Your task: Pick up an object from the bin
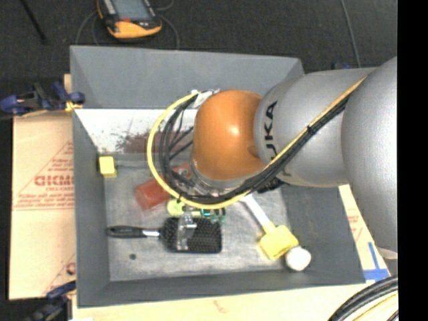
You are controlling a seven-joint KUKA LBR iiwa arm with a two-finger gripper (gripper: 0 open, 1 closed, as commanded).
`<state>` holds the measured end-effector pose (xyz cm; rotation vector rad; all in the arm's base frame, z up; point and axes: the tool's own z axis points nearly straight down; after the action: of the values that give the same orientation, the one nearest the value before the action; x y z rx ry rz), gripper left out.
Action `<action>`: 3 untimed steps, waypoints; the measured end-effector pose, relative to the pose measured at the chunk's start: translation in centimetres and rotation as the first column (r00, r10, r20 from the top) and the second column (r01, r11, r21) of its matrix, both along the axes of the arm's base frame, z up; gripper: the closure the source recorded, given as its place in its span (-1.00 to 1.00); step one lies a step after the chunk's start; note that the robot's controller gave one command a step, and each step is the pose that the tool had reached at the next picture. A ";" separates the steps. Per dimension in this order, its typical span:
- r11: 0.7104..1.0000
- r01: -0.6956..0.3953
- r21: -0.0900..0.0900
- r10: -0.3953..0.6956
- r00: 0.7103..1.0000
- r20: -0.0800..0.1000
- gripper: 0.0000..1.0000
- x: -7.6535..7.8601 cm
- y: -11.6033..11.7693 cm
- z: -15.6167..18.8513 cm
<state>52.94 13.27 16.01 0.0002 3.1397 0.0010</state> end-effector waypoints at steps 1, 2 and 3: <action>1.000 0.001 0.001 -0.001 1.000 0.000 -1.00 0.0 0.0 0.0; 0.998 -0.067 0.005 0.067 0.998 -0.008 1.00 0.7 0.2 -8.5; 0.998 -0.066 0.005 0.066 0.998 -0.008 1.00 0.7 0.2 -8.5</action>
Offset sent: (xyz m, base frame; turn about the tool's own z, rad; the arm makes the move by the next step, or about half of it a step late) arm 0.0057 -0.0014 -0.0901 -0.0688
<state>53.60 13.43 7.55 -0.1039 3.1459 0.0081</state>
